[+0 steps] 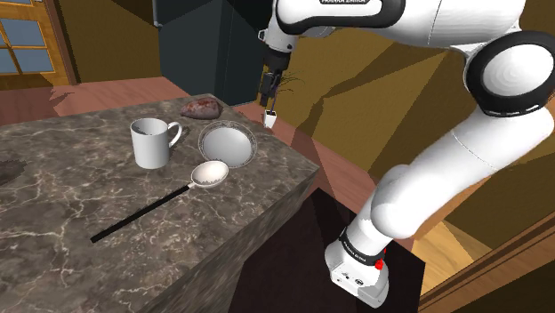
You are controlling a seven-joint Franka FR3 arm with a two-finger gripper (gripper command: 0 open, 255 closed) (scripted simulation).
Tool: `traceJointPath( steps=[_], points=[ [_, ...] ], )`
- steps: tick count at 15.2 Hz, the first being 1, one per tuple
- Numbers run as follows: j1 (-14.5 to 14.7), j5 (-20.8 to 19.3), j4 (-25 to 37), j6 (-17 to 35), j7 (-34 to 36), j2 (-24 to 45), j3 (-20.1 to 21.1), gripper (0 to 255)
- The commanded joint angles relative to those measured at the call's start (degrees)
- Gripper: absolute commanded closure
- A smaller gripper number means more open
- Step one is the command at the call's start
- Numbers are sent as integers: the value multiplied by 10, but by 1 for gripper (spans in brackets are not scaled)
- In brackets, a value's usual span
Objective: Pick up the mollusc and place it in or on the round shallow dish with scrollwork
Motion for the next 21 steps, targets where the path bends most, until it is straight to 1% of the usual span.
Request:
traceJointPath(
  steps=[1, 5, 10, 13, 17, 21],
  points=[
    [7, 7, 38, 6, -37, 49, -3, 0],
    [14, 23, 131, 0, -105, 145, -2, 0],
    [18, 38, 266, -27, -180, 267, 10, 0],
    [21, 43, 362, -53, -218, 344, 21, 0],
    [27, 43, 507, -102, -260, 450, 38, 0],
    [28, 44, 465, -67, -261, 442, 39, 0]
  ],
)
